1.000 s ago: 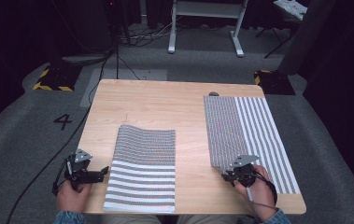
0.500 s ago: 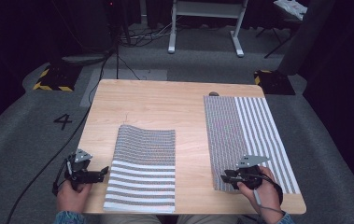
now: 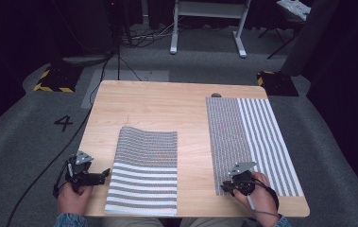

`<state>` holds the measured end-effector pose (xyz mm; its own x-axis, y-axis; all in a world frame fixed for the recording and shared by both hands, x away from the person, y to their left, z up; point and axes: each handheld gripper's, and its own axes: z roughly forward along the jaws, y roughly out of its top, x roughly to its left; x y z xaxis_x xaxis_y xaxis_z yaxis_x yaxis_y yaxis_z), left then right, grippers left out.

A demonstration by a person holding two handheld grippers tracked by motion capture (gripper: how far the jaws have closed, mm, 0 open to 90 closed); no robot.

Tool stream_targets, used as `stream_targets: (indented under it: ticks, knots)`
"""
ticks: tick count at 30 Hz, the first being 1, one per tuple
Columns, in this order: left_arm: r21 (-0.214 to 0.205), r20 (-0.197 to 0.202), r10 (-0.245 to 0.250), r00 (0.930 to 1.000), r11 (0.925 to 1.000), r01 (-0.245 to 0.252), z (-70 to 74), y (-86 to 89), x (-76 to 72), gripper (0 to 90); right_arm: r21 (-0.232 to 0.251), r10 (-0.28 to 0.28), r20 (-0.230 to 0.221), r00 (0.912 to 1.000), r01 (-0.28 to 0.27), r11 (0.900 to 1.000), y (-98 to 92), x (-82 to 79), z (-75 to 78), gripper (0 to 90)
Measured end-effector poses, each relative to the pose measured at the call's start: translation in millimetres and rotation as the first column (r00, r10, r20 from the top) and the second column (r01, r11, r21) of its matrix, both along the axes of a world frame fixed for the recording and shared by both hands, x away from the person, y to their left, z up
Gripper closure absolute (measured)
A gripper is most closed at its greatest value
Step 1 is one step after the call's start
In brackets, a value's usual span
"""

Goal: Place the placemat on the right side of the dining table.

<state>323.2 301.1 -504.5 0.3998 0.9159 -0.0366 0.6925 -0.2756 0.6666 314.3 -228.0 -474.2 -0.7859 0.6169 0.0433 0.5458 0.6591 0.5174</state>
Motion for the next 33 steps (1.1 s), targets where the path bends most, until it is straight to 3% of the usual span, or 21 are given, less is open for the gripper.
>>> stream_targets:
  ticks: [2, 6, 10, 15, 20, 22, 31, 32, 33]
  knots:
    - [0.000, -0.002, -0.001, 1.0000, 1.0000, 0.001, -0.1, -0.2, 0.4, 3.3, -0.002, -0.007, 0.033, 0.9994, 0.007, 1.0000, 3.8, -4.3, 1.6, 61.5]
    - [-0.002, 0.000, -0.001, 1.0000, 1.0000, 0.001, -0.2, -0.2, 0.3, 3.3, 0.077, -0.028, 0.042, 0.9987, 0.025, 0.9967, 5.0, -9.3, 9.3, 53.1]
    - [0.001, -0.001, 0.001, 1.0000, 1.0000, -0.001, 0.0, -0.1, -0.2, 3.3, 0.163, -0.033, 0.091, 0.9953, 0.018, 0.9865, 8.0, -13.2, 30.4, 42.2]
    - [0.000, -0.001, 0.000, 1.0000, 1.0000, 0.000, 0.0, -0.1, -0.4, 3.3, 0.228, -0.016, 0.141, 0.9899, -0.016, 0.9736, 18.8, -16.1, 52.6, 35.3]
    - [0.001, -0.002, -0.003, 1.0000, 1.0000, 0.003, 0.0, 0.1, -0.6, 3.0, 0.260, 0.015, 0.174, 0.9846, -0.061, 0.9638, 34.7, -17.1, 66.1, 31.5]
    - [0.001, -0.002, -0.003, 1.0000, 1.0000, 0.003, -0.1, 0.0, -0.6, 2.9, 0.262, 0.025, 0.175, 0.9843, -0.071, 0.9626, 38.0, -17.0, 67.8, 31.0]
    - [0.005, -0.004, -0.005, 1.0000, 1.0000, 0.005, 0.1, 0.0, -0.6, 2.6, 0.316, 0.101, 0.171, 0.9800, -0.152, 0.9366, 78.8, -19.2, 68.6, 22.7]
    - [0.004, -0.006, -0.007, 1.0000, 1.0000, 0.007, 0.2, 0.1, -0.7, 2.6, 0.331, 0.121, 0.158, 0.9799, -0.168, 0.9286, 88.3, -19.7, 66.6, 20.5]
    - [0.001, -0.009, -0.008, 0.9999, 1.0000, 0.008, 0.2, -0.1, -0.9, 2.6, 0.331, 0.121, 0.158, 0.9799, -0.168, 0.9286, 88.3, -19.7, 66.6, 20.5]
